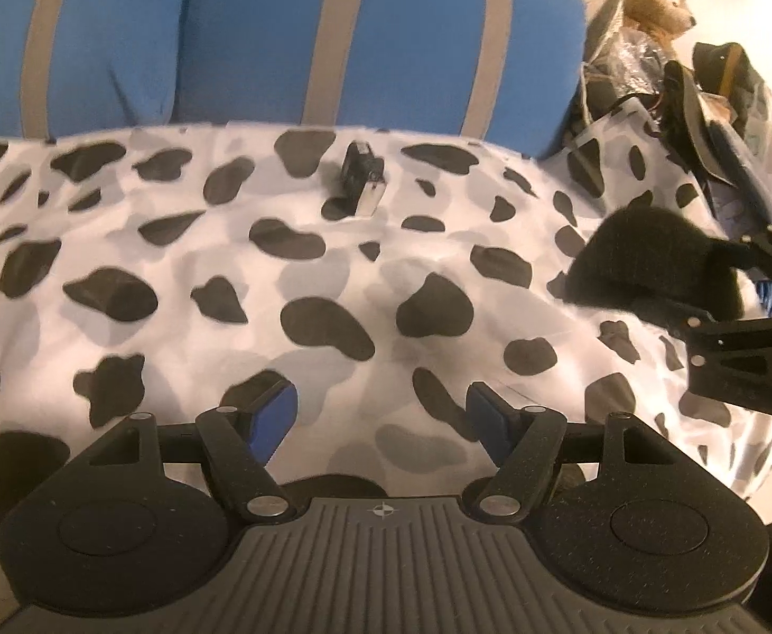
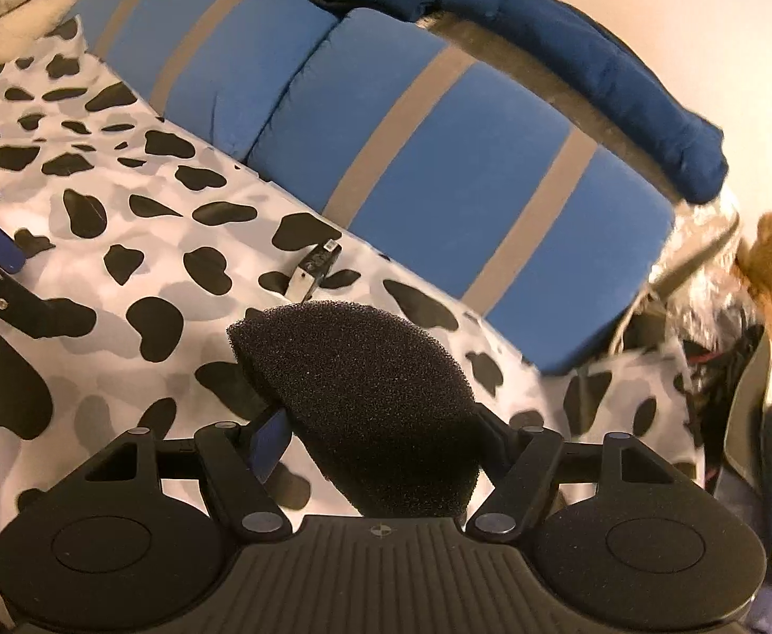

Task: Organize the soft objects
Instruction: 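Grasp the small black-and-white box with the left tool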

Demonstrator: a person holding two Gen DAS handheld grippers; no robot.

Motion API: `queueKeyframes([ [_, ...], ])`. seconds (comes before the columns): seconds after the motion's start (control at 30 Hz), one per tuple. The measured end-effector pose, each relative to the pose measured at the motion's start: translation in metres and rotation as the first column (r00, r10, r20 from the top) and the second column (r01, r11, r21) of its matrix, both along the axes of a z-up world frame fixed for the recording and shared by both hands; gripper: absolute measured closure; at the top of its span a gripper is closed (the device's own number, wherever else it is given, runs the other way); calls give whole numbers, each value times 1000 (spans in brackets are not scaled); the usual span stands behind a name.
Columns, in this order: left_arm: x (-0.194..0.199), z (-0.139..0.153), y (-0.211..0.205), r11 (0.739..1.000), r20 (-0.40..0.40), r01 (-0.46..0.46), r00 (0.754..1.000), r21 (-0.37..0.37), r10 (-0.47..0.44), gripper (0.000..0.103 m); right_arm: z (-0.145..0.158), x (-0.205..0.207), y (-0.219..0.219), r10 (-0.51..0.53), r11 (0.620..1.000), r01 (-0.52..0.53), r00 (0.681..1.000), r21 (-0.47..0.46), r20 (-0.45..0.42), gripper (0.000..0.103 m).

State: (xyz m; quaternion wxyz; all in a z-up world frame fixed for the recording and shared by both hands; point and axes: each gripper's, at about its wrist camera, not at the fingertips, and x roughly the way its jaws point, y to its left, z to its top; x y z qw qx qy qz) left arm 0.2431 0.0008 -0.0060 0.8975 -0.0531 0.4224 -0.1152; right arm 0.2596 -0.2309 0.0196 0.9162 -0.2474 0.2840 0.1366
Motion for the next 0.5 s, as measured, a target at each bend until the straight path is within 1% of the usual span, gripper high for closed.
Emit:
queueKeyframes([
  [0.07,0,1,-5,999,19,-2,1000,41,1,33,0,0,-7,-21,998,24,998,50,-58,29],
  [0.13,1,1,-9,998,28,-8,1000,69,6,33,-2,3,-15,-39,993,56,987,108,-153,29],
  [0.17,3,1,-11,997,34,-11,999,78,8,33,-4,5,-19,-46,988,74,979,134,-200,29],
  [0.23,8,1,-13,997,40,-17,999,80,14,33,-7,4,-25,-57,982,99,965,158,-255,29],
  [0.33,19,0,-15,998,56,-28,998,63,25,33,-9,0,-31,-71,980,120,957,159,-283,29],
  [0.43,31,-1,-22,995,76,-46,996,85,40,33,-12,-1,-36,-81,977,136,948,163,-309,29],
  [0.5,39,-1,-29,993,103,-48,994,106,37,33,-13,0,-41,-87,975,149,940,168,-330,29],
])
